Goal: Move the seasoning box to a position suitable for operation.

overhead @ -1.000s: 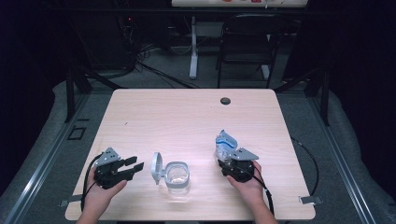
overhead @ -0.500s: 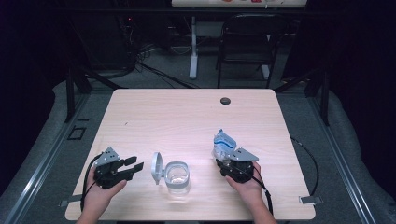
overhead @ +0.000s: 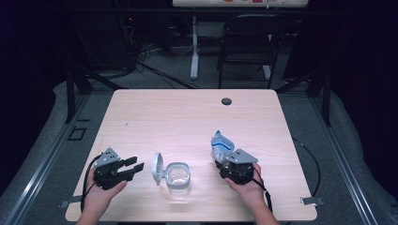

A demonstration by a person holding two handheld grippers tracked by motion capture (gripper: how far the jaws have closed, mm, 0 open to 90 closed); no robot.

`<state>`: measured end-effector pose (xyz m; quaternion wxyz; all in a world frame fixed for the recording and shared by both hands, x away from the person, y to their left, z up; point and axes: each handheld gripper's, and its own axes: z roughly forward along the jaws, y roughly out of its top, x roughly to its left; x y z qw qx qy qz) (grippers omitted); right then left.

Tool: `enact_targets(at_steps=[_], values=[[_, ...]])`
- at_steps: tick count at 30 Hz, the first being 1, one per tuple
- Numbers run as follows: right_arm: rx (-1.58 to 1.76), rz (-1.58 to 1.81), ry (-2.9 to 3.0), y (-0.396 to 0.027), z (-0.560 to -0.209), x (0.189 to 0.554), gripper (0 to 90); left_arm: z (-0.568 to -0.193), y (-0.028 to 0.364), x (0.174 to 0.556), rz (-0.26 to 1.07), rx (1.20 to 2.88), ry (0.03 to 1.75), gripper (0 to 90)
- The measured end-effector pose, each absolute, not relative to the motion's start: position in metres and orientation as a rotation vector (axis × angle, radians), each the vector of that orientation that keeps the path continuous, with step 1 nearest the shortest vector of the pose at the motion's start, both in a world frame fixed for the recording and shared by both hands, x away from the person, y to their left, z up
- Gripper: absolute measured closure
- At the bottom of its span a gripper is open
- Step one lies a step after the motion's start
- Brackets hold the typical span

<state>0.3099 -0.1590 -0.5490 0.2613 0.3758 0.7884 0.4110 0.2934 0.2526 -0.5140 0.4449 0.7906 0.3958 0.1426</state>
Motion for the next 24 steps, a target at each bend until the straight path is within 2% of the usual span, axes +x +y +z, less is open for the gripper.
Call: enact_targets(at_steps=[24], values=[[0.734, 1.01, 2.097, -0.119, -0.525, 0.302, 45.1, -0.517, 0.255, 0.296, 0.347, 1.968, 0.988, 57.8]])
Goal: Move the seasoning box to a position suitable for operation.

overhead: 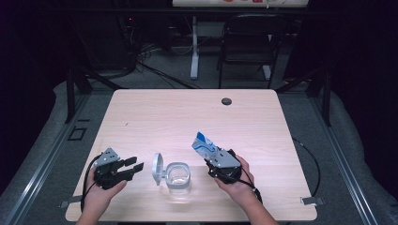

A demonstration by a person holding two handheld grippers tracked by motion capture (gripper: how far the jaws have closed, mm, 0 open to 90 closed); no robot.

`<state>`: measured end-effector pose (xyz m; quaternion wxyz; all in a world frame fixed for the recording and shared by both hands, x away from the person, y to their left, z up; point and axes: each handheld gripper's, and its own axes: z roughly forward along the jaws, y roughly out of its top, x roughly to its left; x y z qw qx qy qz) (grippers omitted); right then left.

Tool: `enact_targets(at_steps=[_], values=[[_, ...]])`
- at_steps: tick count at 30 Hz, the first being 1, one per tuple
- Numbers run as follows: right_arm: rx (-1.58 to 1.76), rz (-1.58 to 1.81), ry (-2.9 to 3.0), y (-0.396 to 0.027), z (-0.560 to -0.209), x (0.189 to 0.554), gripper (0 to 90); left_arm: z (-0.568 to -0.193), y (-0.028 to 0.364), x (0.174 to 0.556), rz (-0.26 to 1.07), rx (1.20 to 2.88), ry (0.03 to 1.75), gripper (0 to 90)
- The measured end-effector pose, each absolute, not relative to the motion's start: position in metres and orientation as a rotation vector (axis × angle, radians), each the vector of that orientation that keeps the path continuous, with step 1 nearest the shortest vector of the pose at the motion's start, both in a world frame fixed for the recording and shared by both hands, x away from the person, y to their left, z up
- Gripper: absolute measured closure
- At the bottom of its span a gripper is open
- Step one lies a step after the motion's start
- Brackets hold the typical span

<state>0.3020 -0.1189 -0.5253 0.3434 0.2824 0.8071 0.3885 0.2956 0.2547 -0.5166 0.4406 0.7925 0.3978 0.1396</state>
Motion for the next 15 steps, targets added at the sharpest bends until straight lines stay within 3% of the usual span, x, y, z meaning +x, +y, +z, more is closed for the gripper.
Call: enact_targets(at_steps=[15], values=[[0.522, 0.836, 2.029, -0.112, -0.514, 0.299, 45.2, -0.519, 0.253, 0.296, 0.34, 1.973, 0.988, 57.9]])
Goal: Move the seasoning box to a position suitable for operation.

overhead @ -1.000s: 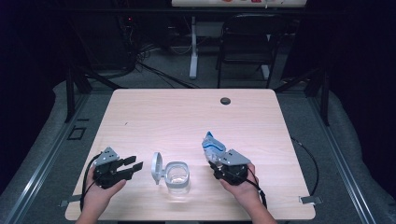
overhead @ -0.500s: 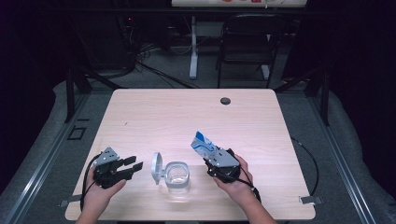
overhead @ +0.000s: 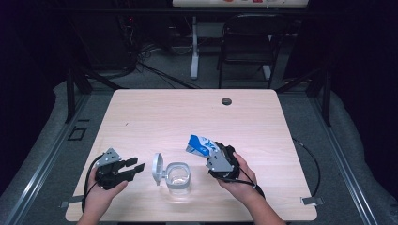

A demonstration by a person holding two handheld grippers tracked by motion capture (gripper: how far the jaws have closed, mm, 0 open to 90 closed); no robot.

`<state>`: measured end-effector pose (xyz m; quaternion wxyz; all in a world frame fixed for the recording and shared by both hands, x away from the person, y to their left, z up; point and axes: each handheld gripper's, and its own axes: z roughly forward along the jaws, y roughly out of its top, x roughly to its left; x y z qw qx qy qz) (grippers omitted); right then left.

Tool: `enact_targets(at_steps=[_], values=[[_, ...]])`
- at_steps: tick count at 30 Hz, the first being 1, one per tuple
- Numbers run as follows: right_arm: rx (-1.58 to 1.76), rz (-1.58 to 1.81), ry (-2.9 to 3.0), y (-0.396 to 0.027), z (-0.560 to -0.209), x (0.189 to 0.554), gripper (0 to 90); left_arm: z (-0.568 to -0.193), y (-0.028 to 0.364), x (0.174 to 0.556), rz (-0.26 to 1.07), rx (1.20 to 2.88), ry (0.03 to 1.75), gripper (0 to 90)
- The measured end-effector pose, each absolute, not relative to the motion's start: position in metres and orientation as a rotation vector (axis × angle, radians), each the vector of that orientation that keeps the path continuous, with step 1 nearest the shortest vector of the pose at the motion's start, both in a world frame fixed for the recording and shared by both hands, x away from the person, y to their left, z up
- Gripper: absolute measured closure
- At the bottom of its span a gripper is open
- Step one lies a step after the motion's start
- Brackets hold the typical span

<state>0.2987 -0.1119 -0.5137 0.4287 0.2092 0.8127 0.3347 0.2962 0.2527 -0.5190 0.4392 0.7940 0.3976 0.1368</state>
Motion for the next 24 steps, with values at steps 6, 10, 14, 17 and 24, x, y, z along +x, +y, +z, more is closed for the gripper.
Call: enact_targets(at_steps=[6, 10, 14, 17, 24], values=[[0.471, 0.776, 2.002, -0.1086, -0.5154, 0.2955, 45.3, -0.5183, 0.2528, 0.296, 0.344, 1.973, 0.987, 57.8], [0.429, 0.734, 1.99, -0.1068, -0.515, 0.2939, 45.3, -0.5183, 0.2528, 0.296, 0.344, 1.974, 0.987, 57.8], [0.395, 0.698, 1.974, -0.1045, -0.5154, 0.2924, 45.5, -0.5184, 0.2528, 0.2961, 0.342, 1.969, 0.989, 57.8], [0.391, 0.699, 1.967, -0.1036, -0.5164, 0.2927, 45.5, -0.5182, 0.2529, 0.296, 0.345, 1.974, 0.988, 57.8], [0.368, 0.695, 1.962, -0.1039, -0.5161, 0.2918, 45.5, -0.5184, 0.2528, 0.2961, 0.344, 1.975, 0.987, 57.8]])
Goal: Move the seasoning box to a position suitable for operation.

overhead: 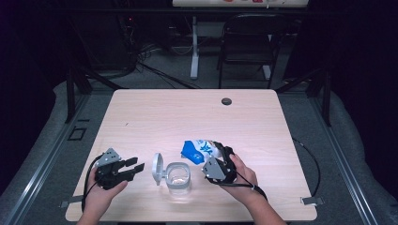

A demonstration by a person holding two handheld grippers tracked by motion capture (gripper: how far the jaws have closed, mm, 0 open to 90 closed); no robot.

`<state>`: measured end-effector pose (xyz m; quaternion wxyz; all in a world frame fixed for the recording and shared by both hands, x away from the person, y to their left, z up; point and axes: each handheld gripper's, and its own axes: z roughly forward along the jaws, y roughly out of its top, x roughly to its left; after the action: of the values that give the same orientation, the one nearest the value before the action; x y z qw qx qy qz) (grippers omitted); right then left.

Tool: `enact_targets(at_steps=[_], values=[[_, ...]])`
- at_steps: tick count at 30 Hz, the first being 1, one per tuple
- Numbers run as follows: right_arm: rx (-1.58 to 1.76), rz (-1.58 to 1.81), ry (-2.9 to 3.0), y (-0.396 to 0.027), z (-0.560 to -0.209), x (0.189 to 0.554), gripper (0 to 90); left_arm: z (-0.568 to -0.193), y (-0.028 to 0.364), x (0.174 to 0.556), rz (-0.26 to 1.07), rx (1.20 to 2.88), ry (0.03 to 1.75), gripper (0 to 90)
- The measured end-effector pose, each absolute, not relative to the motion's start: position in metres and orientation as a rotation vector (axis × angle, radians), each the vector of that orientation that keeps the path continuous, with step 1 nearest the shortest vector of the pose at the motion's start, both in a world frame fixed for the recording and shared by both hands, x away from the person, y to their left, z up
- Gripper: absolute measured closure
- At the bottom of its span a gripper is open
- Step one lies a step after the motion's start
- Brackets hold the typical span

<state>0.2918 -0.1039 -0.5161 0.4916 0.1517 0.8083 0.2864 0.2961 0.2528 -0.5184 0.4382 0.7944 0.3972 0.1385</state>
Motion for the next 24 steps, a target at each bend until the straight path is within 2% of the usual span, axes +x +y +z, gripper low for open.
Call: enact_targets(at_steps=[24], values=[[0.252, 0.615, 1.914, -0.0994, -0.5193, 0.2877, 45.5, -0.5188, 0.2522, 0.296, 0.348, 1.972, 0.987, 58.1]])
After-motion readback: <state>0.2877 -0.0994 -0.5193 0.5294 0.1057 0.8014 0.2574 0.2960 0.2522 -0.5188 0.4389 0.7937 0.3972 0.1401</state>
